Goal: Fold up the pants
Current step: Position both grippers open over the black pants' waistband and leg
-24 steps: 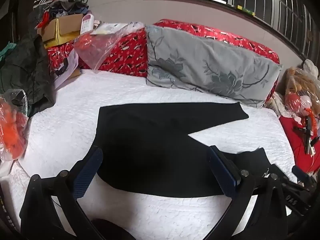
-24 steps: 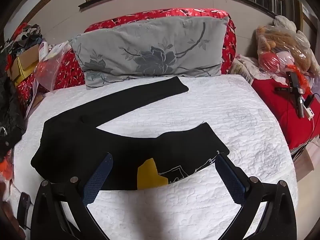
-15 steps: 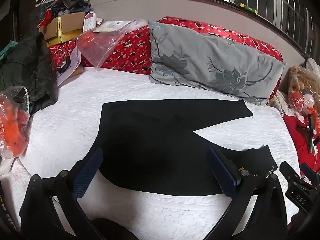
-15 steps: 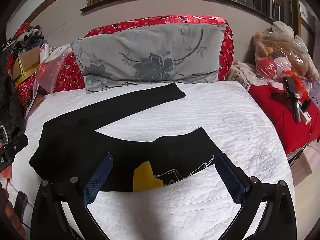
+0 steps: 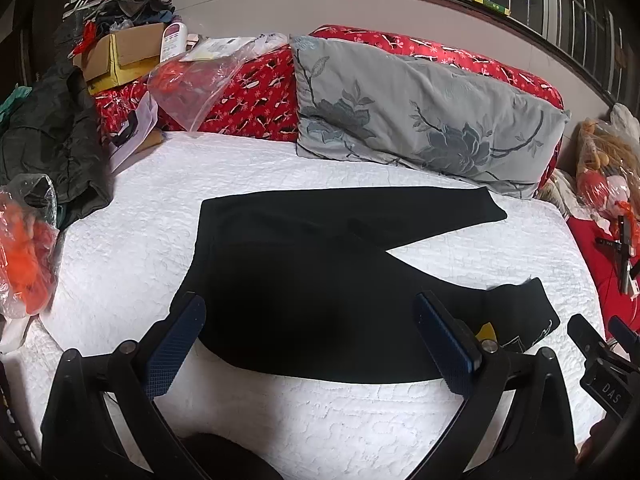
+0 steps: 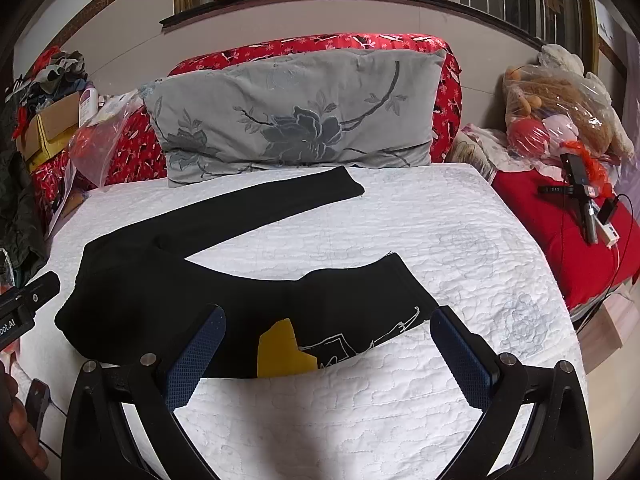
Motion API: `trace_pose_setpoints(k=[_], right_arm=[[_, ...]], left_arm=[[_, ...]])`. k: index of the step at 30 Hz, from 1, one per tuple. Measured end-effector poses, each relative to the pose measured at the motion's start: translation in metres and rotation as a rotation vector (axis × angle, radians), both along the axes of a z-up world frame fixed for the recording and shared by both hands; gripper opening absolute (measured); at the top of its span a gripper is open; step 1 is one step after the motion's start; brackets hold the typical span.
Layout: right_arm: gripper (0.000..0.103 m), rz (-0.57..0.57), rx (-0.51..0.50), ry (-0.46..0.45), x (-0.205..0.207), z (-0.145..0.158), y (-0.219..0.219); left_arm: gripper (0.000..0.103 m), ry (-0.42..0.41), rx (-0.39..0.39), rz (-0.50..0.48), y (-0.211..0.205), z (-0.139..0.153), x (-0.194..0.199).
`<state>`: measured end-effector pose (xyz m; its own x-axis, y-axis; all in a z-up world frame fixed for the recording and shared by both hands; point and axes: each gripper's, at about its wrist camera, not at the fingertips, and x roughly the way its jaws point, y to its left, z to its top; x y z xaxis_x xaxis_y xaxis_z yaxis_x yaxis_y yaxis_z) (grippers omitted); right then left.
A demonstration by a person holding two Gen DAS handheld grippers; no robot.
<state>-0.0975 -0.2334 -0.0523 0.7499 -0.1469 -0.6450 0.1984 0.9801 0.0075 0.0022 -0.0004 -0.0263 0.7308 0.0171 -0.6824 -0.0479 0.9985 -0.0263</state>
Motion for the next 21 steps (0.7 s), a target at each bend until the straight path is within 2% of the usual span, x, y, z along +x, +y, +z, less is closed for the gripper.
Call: trace_pose_setpoints(k=[10, 21], right_arm=[[0.103, 0.01, -0.002, -0.005, 0.002, -0.001, -0.002], [0.103, 0.001, 0.001, 0.0, 0.002, -0.003, -0.006]], left_arm=[[0.103, 0.0, 0.011, -0.007, -0.003, -0.001, 0.001], [0.103, 0.044, 0.006, -0.019, -0.008, -0.01, 0.005]])
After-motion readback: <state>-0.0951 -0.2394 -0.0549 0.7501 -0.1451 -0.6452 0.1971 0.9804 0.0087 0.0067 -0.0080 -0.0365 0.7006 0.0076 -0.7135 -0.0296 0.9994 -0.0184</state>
